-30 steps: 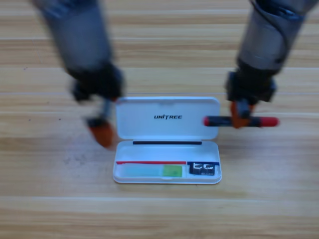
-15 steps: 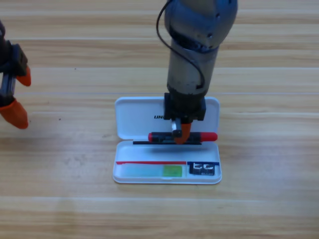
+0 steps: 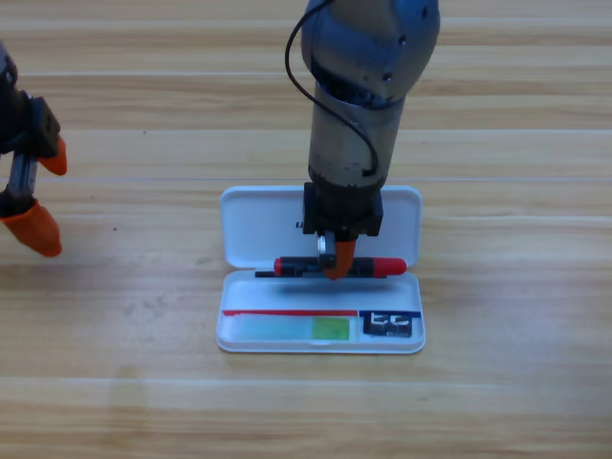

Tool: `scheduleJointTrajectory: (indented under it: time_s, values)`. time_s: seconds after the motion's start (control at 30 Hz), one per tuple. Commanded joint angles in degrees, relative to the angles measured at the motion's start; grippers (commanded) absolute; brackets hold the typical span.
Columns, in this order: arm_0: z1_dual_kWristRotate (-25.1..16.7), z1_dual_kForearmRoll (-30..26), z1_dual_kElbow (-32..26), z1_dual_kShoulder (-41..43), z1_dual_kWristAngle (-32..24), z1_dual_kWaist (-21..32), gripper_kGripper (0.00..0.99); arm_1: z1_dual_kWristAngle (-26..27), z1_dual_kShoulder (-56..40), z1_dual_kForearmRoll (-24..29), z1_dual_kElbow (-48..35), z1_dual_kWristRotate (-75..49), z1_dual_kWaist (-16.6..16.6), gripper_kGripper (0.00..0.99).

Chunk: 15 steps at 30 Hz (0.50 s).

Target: Clean up eraser and pencils

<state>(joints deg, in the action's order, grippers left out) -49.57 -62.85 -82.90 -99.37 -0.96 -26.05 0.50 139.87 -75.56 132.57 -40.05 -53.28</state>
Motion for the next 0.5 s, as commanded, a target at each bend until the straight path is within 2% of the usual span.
scheduleJointTrajectory:
  time_s: [0.03,0.17,0.23,0.33,0.5]
  values:
    - [-0.52,1.24,2.57,-1.01,-0.62,1.09,0.990,-0.07,4.79,-0.99,-0.03,1.12,-1.48,0.100]
    - [-0.52,1.59,2.92,-1.27,-0.62,1.09,0.990,0.02,4.79,-0.99,0.06,1.38,-1.48,0.489]
    - [-0.52,1.68,3.00,-1.45,-0.62,1.09,0.990,0.02,4.71,-0.99,0.06,1.38,-1.48,0.604]
    - [-0.44,1.95,3.27,-1.45,-0.62,1.09,0.990,-0.07,4.62,-0.99,0.06,1.64,-1.48,0.701]
    - [-0.35,2.56,3.71,-1.53,-0.62,1.09,0.990,-0.07,4.09,-0.99,-0.03,1.91,-1.48,0.713]
